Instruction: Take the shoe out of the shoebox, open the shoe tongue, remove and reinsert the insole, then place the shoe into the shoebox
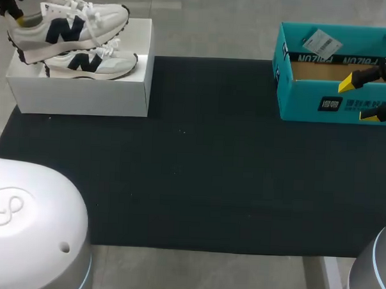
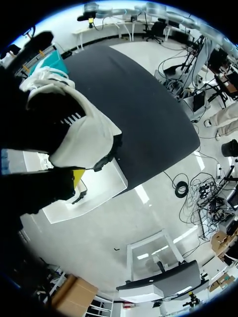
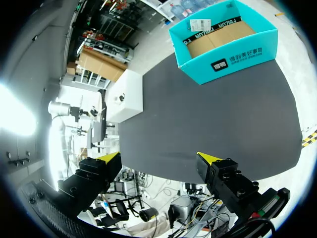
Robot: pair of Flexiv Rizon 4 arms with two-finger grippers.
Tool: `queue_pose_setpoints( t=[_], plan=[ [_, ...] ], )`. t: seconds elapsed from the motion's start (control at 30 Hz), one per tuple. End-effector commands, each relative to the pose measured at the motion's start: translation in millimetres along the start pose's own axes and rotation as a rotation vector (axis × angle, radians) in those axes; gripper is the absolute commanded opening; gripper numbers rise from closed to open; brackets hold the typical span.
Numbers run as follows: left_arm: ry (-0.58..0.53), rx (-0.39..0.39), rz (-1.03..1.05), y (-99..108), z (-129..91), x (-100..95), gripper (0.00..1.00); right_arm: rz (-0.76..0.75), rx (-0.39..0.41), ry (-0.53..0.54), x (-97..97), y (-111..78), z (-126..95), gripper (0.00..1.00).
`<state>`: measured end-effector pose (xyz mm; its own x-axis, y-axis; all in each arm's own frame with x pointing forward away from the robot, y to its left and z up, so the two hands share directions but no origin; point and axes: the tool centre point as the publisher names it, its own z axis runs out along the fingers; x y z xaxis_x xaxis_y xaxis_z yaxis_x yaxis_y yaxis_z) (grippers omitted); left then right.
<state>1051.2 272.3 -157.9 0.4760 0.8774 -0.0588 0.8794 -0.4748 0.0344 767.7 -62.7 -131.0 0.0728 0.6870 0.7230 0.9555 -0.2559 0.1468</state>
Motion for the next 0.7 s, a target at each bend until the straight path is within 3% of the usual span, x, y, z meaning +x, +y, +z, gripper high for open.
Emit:
queue_pose_setpoints(
  t=[0.03,0.3,0.7],
  plan=[
    [0.052,-0.018,0.007,-10,-9,-21.1,0.0,0.001,0.0,-0.001,0.2,0.1,1,1.0],
    [0.059,-0.059,0.022,-28,-21,-73.4,0.0,0.001,0.0,-0.001,0.2,0.1,1,1.0],
    [0.037,-0.067,0.055,-42,-39,-135.1,0.0,0.001,0.0,-0.001,0.2,0.1,1,1.0]
  ],
)
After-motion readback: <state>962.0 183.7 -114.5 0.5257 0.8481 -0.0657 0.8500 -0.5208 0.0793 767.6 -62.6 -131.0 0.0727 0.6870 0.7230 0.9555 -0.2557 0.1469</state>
